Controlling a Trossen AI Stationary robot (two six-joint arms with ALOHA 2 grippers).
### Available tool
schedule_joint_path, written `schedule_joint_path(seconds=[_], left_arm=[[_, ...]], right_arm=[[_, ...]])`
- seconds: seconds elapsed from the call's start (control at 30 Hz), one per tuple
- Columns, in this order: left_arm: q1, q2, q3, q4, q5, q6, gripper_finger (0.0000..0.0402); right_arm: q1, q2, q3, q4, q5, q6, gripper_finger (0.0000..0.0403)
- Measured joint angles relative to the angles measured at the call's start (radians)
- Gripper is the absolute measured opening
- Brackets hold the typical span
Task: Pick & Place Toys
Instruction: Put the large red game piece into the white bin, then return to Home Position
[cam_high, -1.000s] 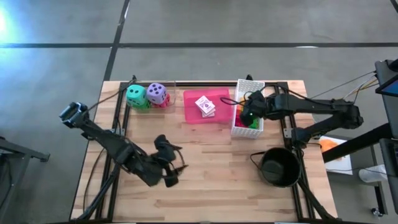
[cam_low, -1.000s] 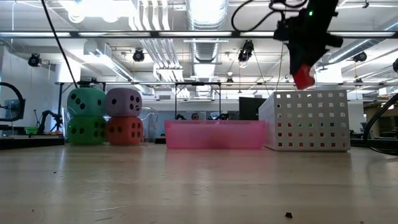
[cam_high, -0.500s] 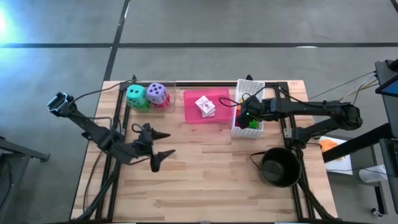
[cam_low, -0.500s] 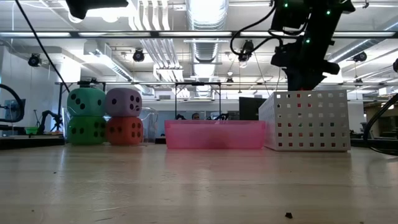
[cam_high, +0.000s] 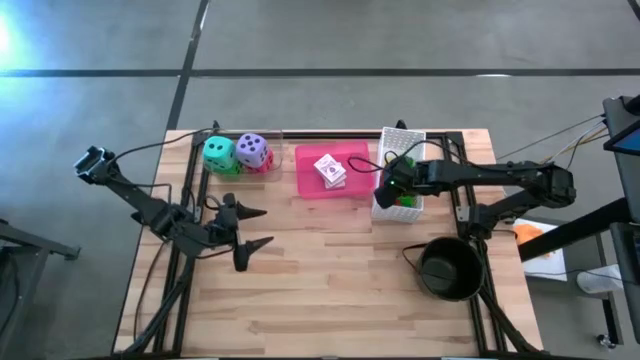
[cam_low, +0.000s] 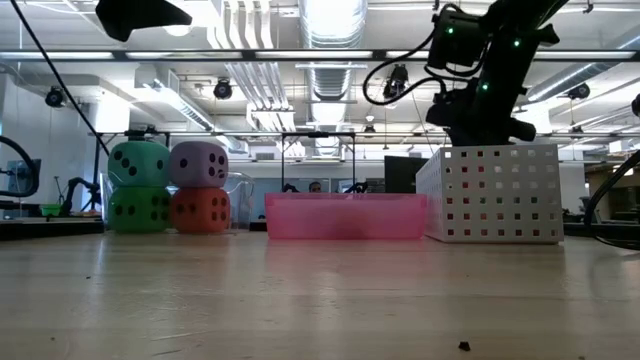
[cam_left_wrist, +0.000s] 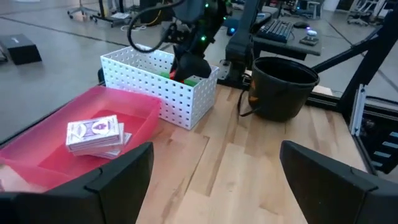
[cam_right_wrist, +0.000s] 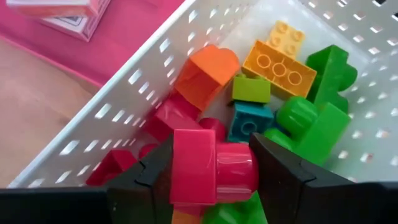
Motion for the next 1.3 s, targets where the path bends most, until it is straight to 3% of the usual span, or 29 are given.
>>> schedule_joint_path(seconds=[0.17,0.37,0.57,0.77,1.3], left_arm=[[0.000,-0.054,-0.041,-0.005,-0.026,0.113,0.0349],[0.008,-0.139,-0.130,0.031,-0.053,0.126,0.0349],[0.008,-0.227,-0.194,0.034,-0.141,0.167,0.0349],[0.011,-0.282,-0.227,0.032,-0.177,0.034,0.0349],[0.024,-0.433,-0.275,-0.028,-0.150,-0.049,0.0349]], right_arm=[[-0.004,0.034,-0.001,0.024,0.002,-0.023,0.0160],[-0.005,0.066,-0.001,0.023,0.005,-0.023,0.0203],[-0.005,0.067,-0.001,0.022,0.010,-0.038,0.0214],[-0.004,0.006,-0.001,0.014,0.007,-0.060,0.0216],[-0.006,-0.086,0.000,0.017,-0.026,-0.048,0.0218]])
